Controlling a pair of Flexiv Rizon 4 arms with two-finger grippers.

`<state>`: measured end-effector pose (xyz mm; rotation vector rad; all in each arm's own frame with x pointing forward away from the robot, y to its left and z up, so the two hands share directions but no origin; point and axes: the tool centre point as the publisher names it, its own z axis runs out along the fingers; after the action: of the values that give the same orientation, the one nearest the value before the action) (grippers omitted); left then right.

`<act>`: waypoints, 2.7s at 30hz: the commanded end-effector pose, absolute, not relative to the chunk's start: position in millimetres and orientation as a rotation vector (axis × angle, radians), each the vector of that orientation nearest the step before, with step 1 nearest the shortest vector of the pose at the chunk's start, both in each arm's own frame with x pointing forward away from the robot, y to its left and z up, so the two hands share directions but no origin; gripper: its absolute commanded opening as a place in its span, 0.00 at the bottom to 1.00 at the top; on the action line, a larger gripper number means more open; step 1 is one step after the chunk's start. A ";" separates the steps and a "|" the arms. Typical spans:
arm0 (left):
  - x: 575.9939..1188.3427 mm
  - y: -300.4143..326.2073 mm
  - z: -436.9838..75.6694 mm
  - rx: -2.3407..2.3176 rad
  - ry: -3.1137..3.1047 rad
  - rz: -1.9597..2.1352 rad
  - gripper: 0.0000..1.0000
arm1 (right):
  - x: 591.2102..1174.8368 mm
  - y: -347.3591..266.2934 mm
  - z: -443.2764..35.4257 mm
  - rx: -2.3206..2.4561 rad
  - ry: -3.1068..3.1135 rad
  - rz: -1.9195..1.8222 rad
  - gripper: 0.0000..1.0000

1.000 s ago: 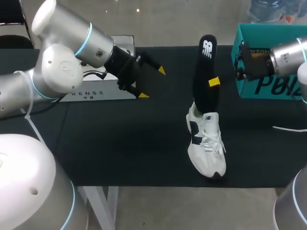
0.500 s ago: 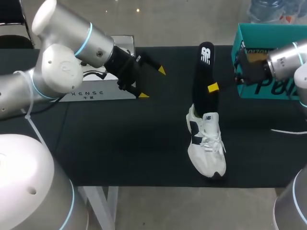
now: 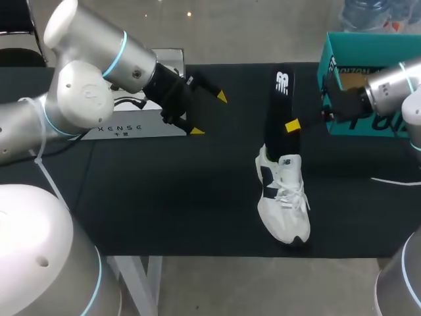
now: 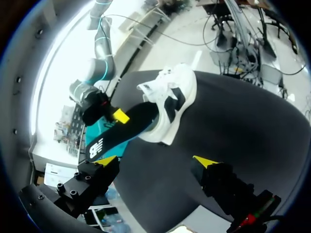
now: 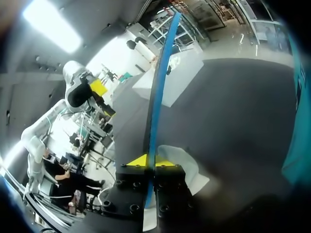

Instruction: Take the shoe out of the shoebox, open the shoe tongue, remove and reinsert the insole, then place the shoe into the shoebox

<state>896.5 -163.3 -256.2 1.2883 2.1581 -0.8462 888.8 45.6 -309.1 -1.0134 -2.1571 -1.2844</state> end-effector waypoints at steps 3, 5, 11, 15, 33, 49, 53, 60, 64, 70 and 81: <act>896.0 -162.6 -255.5 1.290 2.160 -0.843 1.00 | 877.5 42.8 -316.5 -1.029 -2.148 -1.276 0.00; 896.0 -162.6 -255.5 1.290 2.160 -0.843 1.00 | 874.0 41.5 -318.4 -1.037 -2.141 -1.275 0.00; 896.0 -162.6 -255.5 1.290 2.160 -0.843 1.00 | 861.0 41.5 -325.6 -1.050 -2.117 -1.273 0.00; 896.0 -162.6 -255.5 1.290 2.160 -0.843 1.00 | 850.8 43.4 -330.5 -1.059 -2.099 -1.275 0.00; 896.0 -162.6 -255.5 1.290 2.160 -0.843 1.00 | 832.2 48.6 -341.7 -1.082 -2.073 -1.227 0.27; 896.0 -162.6 -255.5 1.290 2.160 -0.843 1.00 | 864.0 51.9 -323.9 -1.050 -2.152 -1.250 1.00; 896.0 -162.6 -255.5 1.290 2.160 -0.843 1.00 | 869.0 53.7 -321.4 -1.042 -2.166 -1.254 1.00; 896.0 -162.6 -255.5 1.290 2.160 -0.843 1.00 | 870.7 54.9 -322.2 -1.034 -2.176 -1.255 0.00; 896.0 -162.6 -255.5 1.290 2.160 -0.843 1.00 | 870.8 55.2 -322.1 -1.030 -2.177 -1.255 0.00; 896.0 -162.6 -255.5 1.290 2.160 -0.843 1.00 | 868.8 55.9 -323.2 -1.030 -2.175 -1.251 0.00; 896.0 -162.6 -255.5 1.290 2.160 -0.843 1.00 | 855.4 58.0 -333.7 -1.035 -2.155 -1.225 0.00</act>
<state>896.3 -162.9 -256.3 1.2876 2.1571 -0.8472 857.3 57.0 -330.1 -1.0327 -2.1551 -1.2284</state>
